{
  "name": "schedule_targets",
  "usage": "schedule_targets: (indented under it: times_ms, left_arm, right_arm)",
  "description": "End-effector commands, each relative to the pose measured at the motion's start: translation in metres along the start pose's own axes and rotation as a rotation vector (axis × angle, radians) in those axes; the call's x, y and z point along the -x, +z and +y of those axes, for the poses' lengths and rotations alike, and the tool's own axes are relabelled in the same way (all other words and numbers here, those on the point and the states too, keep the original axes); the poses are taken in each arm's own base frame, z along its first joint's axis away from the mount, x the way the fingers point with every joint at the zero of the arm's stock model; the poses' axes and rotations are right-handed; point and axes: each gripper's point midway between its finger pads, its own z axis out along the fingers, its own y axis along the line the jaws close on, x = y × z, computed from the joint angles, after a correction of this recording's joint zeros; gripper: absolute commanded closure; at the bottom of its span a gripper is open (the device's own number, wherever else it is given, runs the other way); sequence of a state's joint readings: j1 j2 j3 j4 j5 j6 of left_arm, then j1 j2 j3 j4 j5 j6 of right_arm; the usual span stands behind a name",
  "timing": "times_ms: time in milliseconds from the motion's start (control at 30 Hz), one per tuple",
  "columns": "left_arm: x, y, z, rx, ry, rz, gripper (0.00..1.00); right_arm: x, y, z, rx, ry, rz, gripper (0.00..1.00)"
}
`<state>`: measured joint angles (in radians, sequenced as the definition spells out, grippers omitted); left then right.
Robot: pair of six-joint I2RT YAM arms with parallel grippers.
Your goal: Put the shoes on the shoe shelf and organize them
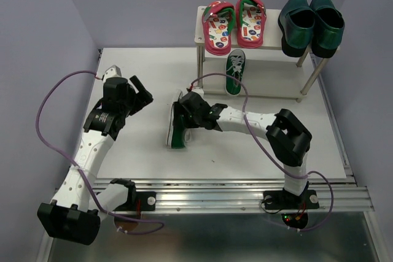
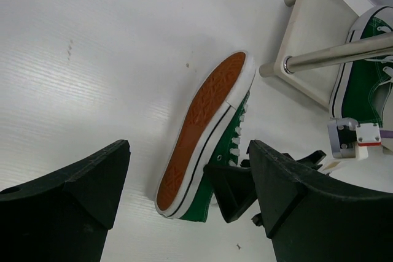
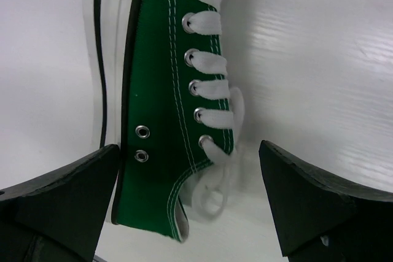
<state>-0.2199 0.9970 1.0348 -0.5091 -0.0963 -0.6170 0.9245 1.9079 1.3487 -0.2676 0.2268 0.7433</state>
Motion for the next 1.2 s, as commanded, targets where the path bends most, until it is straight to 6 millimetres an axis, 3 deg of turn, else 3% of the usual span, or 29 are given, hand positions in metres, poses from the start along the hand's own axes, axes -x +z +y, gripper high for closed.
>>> schedule_targets:
  times_ms: [0, 200, 333, 467, 633, 900, 1167]
  left_arm:
    - [-0.001, 0.002, 0.013, 0.033, 0.018, -0.014, 0.11]
    - [-0.031, 0.018, 0.025, 0.045, 0.02, 0.077, 0.11]
    - [-0.029, 0.016, 0.028, 0.056, 0.019, 0.065, 0.12]
    - [-0.024, 0.016, 0.028, 0.062, 0.021, 0.052, 0.11]
    - [-0.016, 0.017, 0.027, 0.072, 0.016, 0.04, 0.12]
    - [0.014, 0.007, 0.03, 0.097, 0.01, -0.025, 0.12]
    - [0.016, 0.008, 0.034, 0.093, 0.0, -0.024, 0.12]
  right_arm:
    - [0.02, 0.009, 0.042, 0.132, -0.042, -0.05, 0.0]
    - [0.048, -0.017, 0.099, 0.407, -0.074, -0.128, 0.0]
    - [0.05, -0.022, 0.107, 0.444, -0.099, -0.124, 0.0]
    - [0.047, -0.022, 0.099, 0.404, -0.1, -0.109, 0.0]
    - [0.036, -0.016, 0.084, 0.311, -0.115, -0.079, 0.0]
    - [-0.006, -0.015, 0.109, 0.286, -0.205, -0.078, 0.0]
    - [-0.031, -0.01, 0.132, 0.271, -0.281, -0.098, 0.0]
